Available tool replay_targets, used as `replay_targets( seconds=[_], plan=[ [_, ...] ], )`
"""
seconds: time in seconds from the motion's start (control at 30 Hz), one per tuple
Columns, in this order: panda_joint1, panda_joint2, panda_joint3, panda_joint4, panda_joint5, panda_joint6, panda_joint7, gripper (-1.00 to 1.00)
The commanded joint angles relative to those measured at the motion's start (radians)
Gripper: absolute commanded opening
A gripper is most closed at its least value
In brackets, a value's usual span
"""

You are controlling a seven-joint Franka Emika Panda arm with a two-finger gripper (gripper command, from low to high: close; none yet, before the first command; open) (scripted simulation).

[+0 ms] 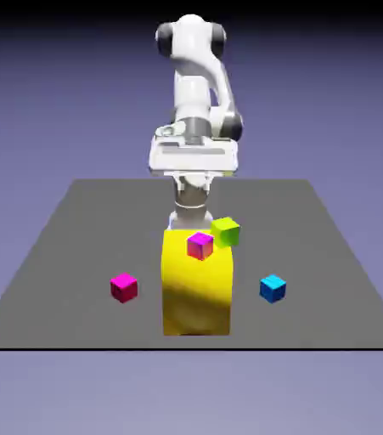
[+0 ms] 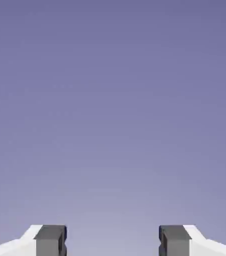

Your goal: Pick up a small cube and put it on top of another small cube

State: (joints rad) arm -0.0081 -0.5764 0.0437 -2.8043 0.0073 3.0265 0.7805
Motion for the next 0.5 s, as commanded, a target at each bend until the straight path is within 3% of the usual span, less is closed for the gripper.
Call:
replay_targets(
  seconds=[0.0, 0.47],
  plan=[
    [-0.017, -0.005, 0.036, 0.005, 0.006, -0.009, 0.033, 0.00],
    [-0.250, -0.079, 0.544, 0.070, 0.091, -0.130, 0.491, 0.00]
  ],
)
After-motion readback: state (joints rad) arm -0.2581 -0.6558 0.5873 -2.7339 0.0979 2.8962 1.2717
